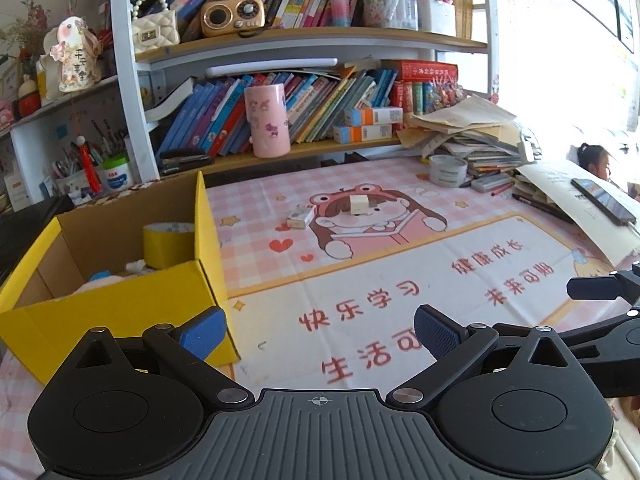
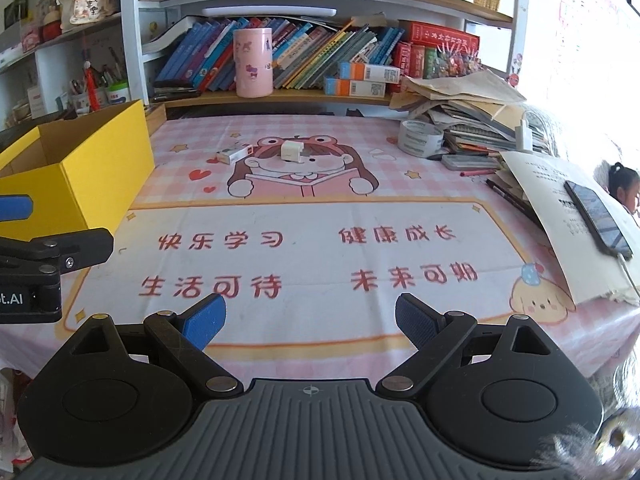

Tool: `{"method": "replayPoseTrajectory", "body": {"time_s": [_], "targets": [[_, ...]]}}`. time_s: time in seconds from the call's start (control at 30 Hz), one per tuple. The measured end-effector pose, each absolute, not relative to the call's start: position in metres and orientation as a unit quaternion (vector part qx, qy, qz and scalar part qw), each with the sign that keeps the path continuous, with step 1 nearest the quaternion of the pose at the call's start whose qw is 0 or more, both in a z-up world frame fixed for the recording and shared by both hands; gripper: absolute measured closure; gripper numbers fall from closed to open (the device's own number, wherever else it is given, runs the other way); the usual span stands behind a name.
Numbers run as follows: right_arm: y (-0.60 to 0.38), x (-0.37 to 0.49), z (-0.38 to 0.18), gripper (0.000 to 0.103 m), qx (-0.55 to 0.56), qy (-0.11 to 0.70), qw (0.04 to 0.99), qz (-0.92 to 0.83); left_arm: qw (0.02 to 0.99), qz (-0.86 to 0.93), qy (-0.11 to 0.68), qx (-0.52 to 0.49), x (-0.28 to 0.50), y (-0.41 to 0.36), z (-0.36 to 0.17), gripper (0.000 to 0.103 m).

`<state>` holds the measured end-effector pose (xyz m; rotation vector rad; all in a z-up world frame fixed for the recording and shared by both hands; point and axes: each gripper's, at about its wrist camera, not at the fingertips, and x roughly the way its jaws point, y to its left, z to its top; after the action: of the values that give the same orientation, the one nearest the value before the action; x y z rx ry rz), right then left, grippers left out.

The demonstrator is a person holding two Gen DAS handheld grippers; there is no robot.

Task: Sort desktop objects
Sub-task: 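Move both open tools toward the white charger and small white box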

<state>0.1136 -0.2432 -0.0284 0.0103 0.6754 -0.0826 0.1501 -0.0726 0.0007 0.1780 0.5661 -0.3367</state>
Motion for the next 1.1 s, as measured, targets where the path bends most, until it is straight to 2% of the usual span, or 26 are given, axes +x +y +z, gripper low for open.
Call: {"method": "replayPoseTrajectory", "body": {"time_s": [1.1], "targets": [[-0.315, 0.235, -0.031, 0.012, -0.02, 0.339, 0.937, 0.08, 0.95, -0.059, 0.299, 0.063, 0.228, -0.141, 0.001, 0.001]]}}
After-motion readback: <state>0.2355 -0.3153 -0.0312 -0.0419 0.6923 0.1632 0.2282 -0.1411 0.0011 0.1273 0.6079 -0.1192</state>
